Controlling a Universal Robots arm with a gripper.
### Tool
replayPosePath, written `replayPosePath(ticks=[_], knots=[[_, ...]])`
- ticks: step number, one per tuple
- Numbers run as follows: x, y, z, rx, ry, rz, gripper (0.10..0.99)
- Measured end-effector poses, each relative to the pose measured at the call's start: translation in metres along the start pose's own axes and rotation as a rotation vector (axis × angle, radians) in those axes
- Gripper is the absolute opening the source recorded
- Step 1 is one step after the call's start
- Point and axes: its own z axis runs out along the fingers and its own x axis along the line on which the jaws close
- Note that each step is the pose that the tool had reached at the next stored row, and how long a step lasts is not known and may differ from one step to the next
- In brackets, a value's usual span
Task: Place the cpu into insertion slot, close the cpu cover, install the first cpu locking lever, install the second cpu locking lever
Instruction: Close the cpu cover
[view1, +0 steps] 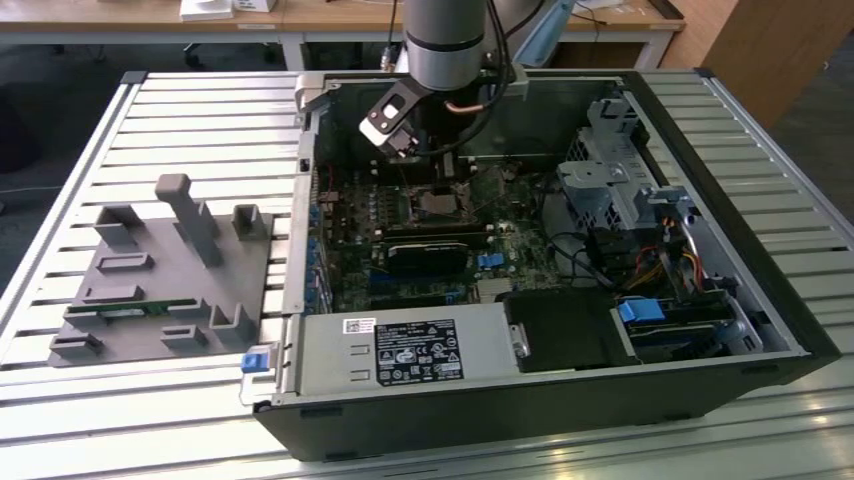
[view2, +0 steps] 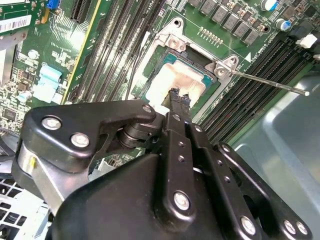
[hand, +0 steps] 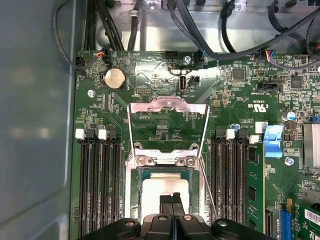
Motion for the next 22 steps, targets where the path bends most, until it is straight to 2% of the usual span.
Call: replayPosePath(ticks=[15, 22], knots=[[0.0001, 0.0005, -0.0081, 0.003, 0.0000, 0.000, 0.118], [0.0004, 0.0011, -0.0181, 0.003, 0.0000, 0.000, 0.118]])
